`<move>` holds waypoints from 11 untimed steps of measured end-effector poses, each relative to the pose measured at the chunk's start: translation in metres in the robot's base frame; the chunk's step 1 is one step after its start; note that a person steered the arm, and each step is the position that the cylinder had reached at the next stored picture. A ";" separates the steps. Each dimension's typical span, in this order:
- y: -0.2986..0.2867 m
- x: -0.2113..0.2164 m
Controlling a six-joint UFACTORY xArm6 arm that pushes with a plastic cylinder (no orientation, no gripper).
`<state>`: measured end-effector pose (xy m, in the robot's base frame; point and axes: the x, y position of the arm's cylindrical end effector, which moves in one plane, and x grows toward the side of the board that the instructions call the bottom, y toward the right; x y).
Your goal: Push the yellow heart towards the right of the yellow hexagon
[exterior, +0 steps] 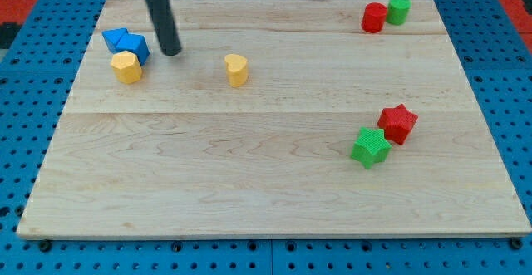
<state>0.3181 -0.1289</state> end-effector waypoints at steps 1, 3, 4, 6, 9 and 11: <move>0.070 -0.005; 0.158 0.004; 0.158 0.044; 0.142 0.044; 0.025 0.044; 0.053 0.053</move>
